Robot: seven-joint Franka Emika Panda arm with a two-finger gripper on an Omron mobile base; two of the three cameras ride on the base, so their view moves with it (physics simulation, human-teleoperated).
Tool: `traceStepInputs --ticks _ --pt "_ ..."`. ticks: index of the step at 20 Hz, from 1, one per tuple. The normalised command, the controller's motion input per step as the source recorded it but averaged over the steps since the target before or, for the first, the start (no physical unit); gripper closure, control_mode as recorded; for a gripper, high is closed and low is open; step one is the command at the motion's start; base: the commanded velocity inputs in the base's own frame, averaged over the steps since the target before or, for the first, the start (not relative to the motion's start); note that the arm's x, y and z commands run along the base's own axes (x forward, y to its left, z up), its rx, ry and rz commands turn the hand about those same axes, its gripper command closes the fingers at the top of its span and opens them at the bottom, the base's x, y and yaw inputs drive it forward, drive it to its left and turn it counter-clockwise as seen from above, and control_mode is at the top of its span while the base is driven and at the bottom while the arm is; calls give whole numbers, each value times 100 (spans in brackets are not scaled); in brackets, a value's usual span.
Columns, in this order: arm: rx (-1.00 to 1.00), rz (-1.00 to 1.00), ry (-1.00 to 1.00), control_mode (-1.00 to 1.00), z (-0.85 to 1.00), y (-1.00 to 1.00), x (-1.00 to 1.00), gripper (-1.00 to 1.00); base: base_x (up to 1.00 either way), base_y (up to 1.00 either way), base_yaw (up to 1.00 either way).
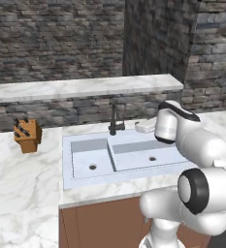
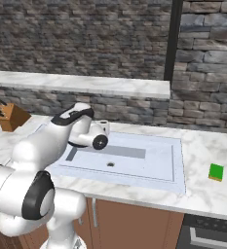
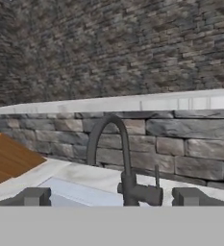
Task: Soak the sponge with water for a few seconds and then drop it inside the sink.
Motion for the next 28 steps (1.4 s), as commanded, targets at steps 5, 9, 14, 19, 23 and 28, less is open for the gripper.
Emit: traceStepInputs --ticks 5,9,14,19,23,28 --pt "0 0 -3 -100 -9 2 17 -100 0 0 0" --pt "0 0 -3 -100 -4 3 14 -100 0 0 0" --pt "0 3 0 -100 -1 10 5 -100 0 0 0" --pt "0 5 0 -100 0 3 0 -100 0 0 0" --pt "0 5 0 -100 0 0 10 -100 0 0 0" --pt "0 4 0 -100 -3 0 21 -100 0 0 0"
